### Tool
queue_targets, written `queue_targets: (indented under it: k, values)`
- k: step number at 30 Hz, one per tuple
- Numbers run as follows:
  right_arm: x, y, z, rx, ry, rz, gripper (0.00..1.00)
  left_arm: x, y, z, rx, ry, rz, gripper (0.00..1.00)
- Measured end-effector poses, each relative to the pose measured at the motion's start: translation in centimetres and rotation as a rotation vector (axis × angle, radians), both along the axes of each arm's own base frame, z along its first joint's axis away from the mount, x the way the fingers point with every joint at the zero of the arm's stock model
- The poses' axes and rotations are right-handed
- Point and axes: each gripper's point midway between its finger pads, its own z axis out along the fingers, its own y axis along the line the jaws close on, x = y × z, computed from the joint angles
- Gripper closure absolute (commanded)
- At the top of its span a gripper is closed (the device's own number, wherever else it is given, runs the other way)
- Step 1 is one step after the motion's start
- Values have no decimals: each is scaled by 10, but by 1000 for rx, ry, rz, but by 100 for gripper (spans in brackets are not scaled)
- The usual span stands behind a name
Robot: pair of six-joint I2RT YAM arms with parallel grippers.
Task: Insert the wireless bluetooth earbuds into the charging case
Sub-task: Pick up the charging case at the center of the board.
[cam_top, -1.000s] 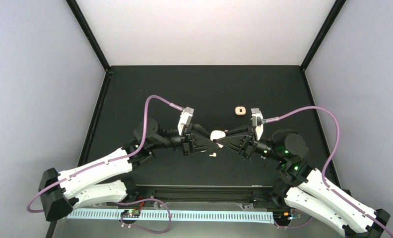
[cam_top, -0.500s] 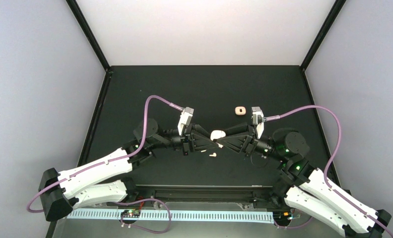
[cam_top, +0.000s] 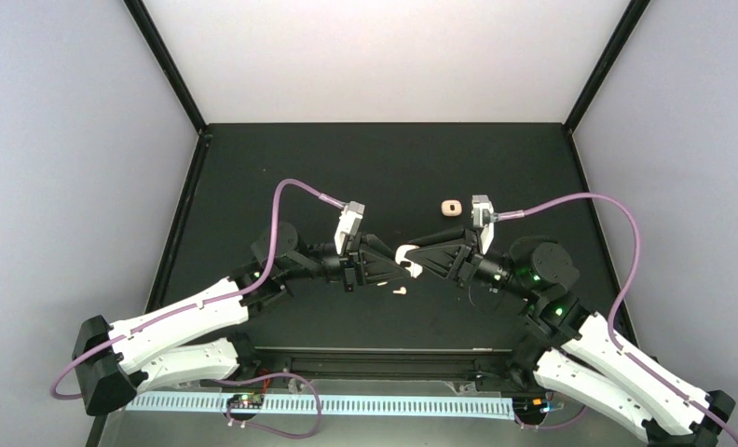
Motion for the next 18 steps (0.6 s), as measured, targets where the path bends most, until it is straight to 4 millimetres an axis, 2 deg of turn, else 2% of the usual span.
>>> queue_targets:
  k: [3, 4, 5, 6, 10, 18]
  values:
    - [1, 2, 0, -9, 10, 7, 84, 2, 0, -3, 11, 8, 6, 84]
    - [0, 2, 0, -7, 13, 10, 88, 2, 0, -4, 14, 11, 7, 79]
    - [0, 2, 0, -8, 11, 12, 94, 2, 0, -4, 14, 11, 5, 69]
    - [-1, 2, 0, -8, 10, 14, 98, 2, 0, -3, 13, 10, 3, 65]
    - [-2, 2, 0, -11, 8, 16, 99, 1, 0, -5, 18, 11, 2, 53]
    - [-2, 2, 0, -8, 10, 20, 99, 2, 0, -3, 10, 12, 2, 50]
